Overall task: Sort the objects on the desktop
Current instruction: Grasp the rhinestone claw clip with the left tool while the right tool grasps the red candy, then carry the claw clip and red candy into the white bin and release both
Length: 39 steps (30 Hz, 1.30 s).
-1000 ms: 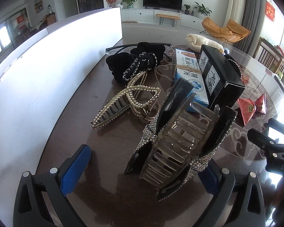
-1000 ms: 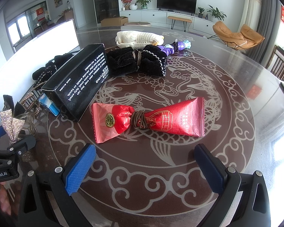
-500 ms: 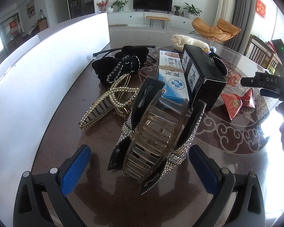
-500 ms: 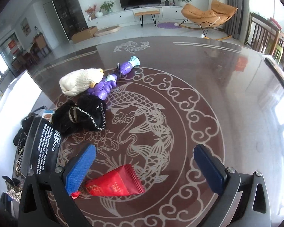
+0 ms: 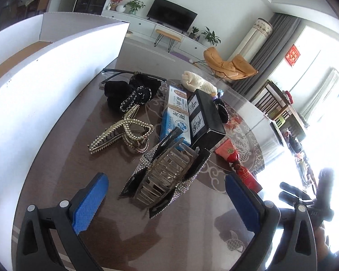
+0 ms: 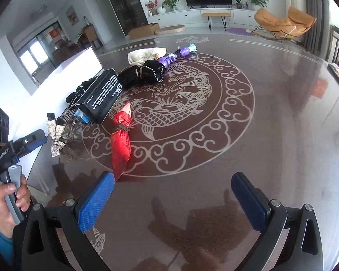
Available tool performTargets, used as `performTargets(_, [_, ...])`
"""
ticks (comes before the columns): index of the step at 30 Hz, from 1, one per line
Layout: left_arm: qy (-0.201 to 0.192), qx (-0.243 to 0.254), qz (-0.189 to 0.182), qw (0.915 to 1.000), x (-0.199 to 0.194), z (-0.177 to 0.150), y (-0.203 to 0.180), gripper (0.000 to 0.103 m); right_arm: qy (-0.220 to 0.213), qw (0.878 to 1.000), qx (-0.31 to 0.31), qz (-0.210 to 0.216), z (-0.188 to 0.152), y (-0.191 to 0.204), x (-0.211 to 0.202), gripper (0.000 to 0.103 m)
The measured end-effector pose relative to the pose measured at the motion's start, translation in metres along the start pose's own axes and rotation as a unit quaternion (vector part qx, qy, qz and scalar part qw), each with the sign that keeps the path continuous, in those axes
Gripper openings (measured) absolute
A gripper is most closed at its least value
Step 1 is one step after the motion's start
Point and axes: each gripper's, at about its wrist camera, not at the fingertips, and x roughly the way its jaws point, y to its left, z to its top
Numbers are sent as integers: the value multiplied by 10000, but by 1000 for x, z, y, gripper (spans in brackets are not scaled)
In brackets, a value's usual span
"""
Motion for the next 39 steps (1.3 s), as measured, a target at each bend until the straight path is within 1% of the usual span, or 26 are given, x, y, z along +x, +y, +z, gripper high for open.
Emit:
performTargets(4, [346,141,310,9988,21,0,-4,103,173,9989,-392,210,2,14,12,103])
performTargets(5, [425,266,386,9980,27,-1,-7,103,155,9980,-553,265,6,21,17,103])
performTargets(7, [500,562,414,9963,35,-3,-17,103,-3,9952,-898,389,15,36,22,103])
performTargets(8, [492,754,412,9951,38,-3,-23,103,53,9936,-1035,458,20,43,28,103])
performTargets(10, [471,1166,407,9912,42,-3,-35,103,385,9914,-1144,501,30,51,45,103])
performTargets(11, [485,1347,423,9888,45,-4,-39,101,505,9904,-1183,501,35,54,53,103])
performTargets(12, [508,1497,502,9862,47,-6,-42,84,577,9893,-1250,490,39,57,59,103])
performTargets(13, [576,1576,562,9842,50,-8,-43,71,660,9878,-1340,448,42,60,65,103])
performTargets(14, [501,1628,687,9830,49,-9,-44,60,751,9861,-1434,381,46,63,70,103])
performTargets(15, [526,1563,612,9844,48,-9,-42,50,826,9844,-1515,334,49,67,74,103])
performTargets(18, [446,1362,579,9880,45,-8,-35,45,1036,9796,-1700,287,59,76,83,103])
performTargets(20, [391,1306,646,9886,41,-8,-33,44,1181,9776,-1716,310,66,84,90,103])
performTargets(22, [296,1231,576,9903,35,-7,-30,43,1271,9764,-1720,311,70,92,96,103])
performTargets(23, [245,1199,542,9910,30,-6,-31,43,1284,9751,-1778,322,71,97,97,95])
performTargets(24, [203,1169,506,9916,26,-5,-30,43,1305,9732,-1870,301,72,102,99,82])
performTargets(25, [172,1112,442,9927,21,-5,-30,43,1369,9711,-1942,222,71,106,101,48])
performTargets(26, [138,1047,378,9937,17,-5,-30,43,1464,9694,-1968,73,70,107,103,24])
performTargets(27, [87,1006,321,9944,11,-6,-30,43,1514,9692,-1941,13,69,107,102,20])
performTargets(30, [-96,970,210,9950,-10,-7,-34,43,1404,9716,-1902,-77,68,104,87,20])
performTargets(32, [-268,932,150,9952,-28,-7,-35,43,1279,9756,-1785,4,71,101,71,20])
performTargets(35, [-538,693,28,9961,-60,-3,-29,42,1041,9800,-1691,127,80,105,43,18])
performTargets(37, [-741,510,-12,9959,-84,6,-20,41,844,9815,-1702,254,90,115,24,18])
performTargets(39, [-862,396,-9,9955,-105,16,-10,37,662,9807,-1805,345,101,132,9,18])
